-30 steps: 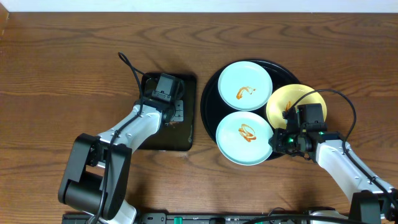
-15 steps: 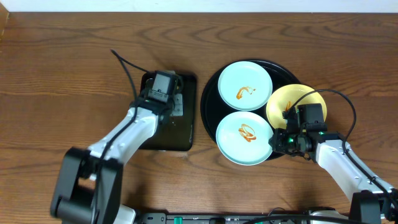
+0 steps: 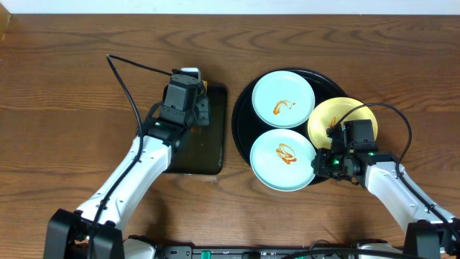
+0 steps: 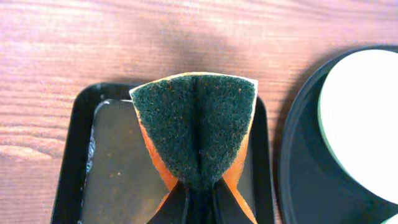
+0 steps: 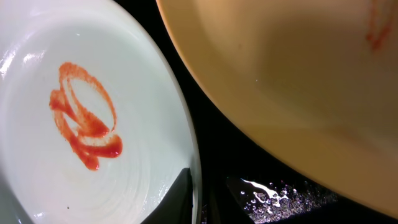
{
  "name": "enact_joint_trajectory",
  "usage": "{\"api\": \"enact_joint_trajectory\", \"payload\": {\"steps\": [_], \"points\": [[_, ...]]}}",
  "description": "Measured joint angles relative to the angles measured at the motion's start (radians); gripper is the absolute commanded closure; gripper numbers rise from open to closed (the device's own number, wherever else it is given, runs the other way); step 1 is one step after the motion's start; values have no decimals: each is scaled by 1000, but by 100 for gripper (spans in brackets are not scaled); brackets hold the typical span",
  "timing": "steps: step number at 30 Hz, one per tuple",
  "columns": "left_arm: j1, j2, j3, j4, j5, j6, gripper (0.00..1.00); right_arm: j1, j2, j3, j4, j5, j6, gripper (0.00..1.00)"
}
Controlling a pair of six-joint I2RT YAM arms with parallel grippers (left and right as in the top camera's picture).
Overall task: Clean dirty plates on tray and stack at the side
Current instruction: 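Lift the sponge with the left gripper out of the water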
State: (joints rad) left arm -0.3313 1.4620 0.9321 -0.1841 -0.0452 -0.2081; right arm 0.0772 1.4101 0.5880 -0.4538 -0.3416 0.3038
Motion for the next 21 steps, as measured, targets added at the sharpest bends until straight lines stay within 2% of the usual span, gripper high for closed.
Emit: {"api": "enact_joint_trajectory", "payload": {"steps": [21], "points": [[0,-103,0,30,-5,3,92,0,0,0,2,-1,0,96]]}}
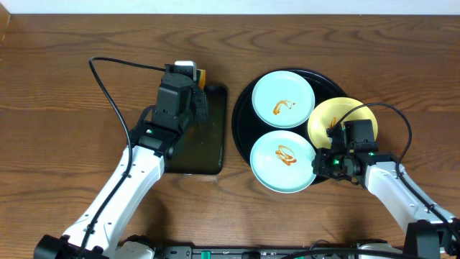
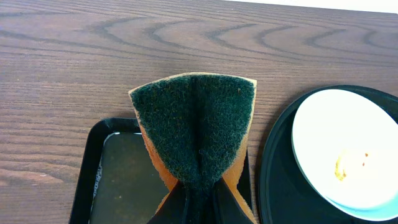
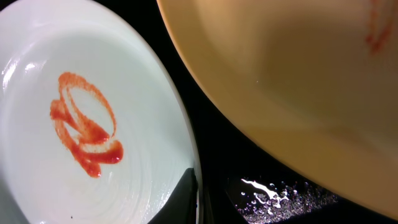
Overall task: Clean dirty plates on tray and stack at the side
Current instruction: 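Lift the sponge with the left gripper out of the water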
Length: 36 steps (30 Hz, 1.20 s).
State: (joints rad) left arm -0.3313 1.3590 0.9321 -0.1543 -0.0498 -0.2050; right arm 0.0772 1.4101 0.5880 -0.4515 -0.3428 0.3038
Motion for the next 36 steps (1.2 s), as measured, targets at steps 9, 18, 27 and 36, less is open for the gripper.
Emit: {"api": "enact_joint_trajectory", "payload": {"steps": [9,18,27,36], "points": [[0,0,0,0,-2,0,93,0,0,0,0,0,0,96],[0,0,0,-3,-2,0,93,0,0,0,0,0,0,96],[0,0,0,-9,-2,0,93,0,0,0,0,0,0,99],[0,1,0,-187,-2,-16,93,0,0,0,3,0,0,99]]}}
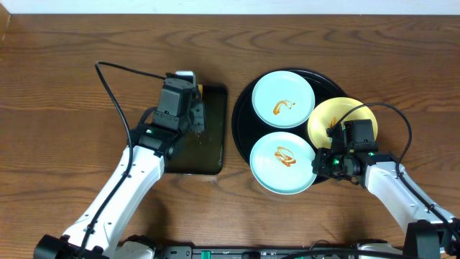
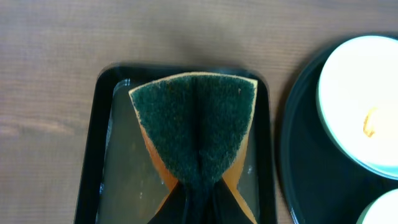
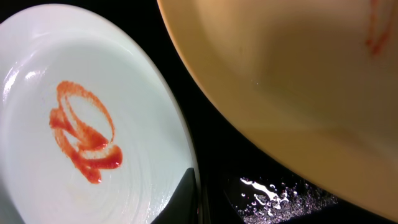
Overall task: Clean dirty plates on tray and stack at the side
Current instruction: 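Lift the sponge with the left gripper out of the water, then scrub the front pale blue plate with the sponge in the left gripper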
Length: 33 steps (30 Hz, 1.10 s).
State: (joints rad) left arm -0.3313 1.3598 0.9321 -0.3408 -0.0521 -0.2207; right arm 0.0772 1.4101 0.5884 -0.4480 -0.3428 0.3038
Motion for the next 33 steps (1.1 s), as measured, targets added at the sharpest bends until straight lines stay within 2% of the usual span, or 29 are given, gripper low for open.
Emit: {"api": "enact_joint_trajectory", "payload": {"steps": [9,18,21,26,33], "points": [[0,90,0,-109,10,-37,93,0,0,0,0,0,0,99],[0,175,0,-106,152,-91,93,0,0,0,0,0,0,99],[0,175,0,-58,198,-127,92,0,0,0,0,0,0,99],[-1,175,0,109,304,-160,93,0,0,0,1,1,0,99],[-43,175,0,241,351,-177,92,0,0,0,1,0,0,99]]}}
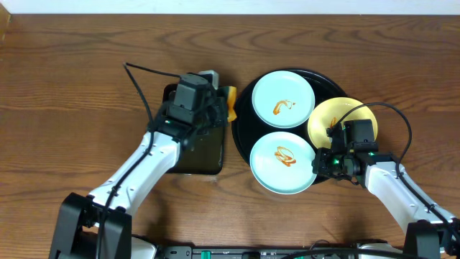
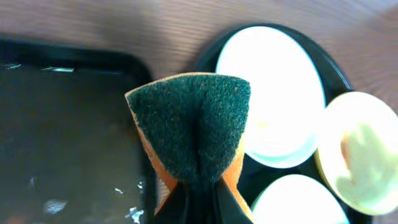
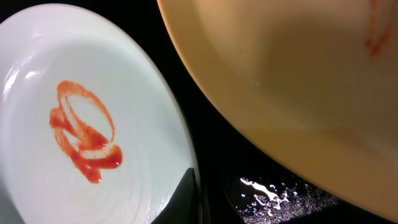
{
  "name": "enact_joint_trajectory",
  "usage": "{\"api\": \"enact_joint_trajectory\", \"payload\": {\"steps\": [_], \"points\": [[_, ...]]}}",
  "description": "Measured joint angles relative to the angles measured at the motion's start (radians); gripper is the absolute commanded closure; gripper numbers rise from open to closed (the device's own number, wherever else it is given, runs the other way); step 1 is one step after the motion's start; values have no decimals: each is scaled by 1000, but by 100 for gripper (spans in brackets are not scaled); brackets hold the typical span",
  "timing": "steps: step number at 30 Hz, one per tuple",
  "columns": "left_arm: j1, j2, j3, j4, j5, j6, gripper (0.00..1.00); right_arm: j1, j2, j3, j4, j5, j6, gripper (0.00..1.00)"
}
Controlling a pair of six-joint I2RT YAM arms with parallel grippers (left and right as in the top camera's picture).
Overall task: Clean dirty plates on tray and stack at the side
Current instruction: 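Scrub the front pale blue plate with the sponge in the left gripper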
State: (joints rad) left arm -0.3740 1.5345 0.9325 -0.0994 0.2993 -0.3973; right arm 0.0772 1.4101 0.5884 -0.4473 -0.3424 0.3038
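Observation:
My left gripper is shut on a folded orange sponge, green scouring face up. It hangs over the gap between the water tray and the round black tray. Three plates lie on that tray. The far pale blue plate has an orange smear, the near pale blue plate has red sauce, and the yellow plate leans at the right. My right gripper is shut on the near plate at its right rim, with the yellow plate just beyond.
A black rectangular tray holding shallow water lies left of the round tray, partly under my left arm. Wet droplets glisten on the round tray's floor. Brown wooden table spreads to the left and behind.
My left gripper has moved right with the sponge, from above the water tray to the round tray's left edge near the far blue plate. The right gripper and the plates have not moved.
The sponge was held over the far end of the water tray. Then it was at the tray's far edge, then back over the water. Now it hangs beside the round tray. My right gripper stayed shut on the near blue plate's rim throughout.

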Motion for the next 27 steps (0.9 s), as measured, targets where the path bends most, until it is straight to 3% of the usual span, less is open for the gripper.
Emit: {"api": "enact_joint_trajectory", "payload": {"steps": [13,27], "points": [[-173,16,77,-1,-2,0,93,0,0,0,0,0,0,99],[-439,234,77,74,-2,-19,93,0,0,0,0,0,0,99]]}}
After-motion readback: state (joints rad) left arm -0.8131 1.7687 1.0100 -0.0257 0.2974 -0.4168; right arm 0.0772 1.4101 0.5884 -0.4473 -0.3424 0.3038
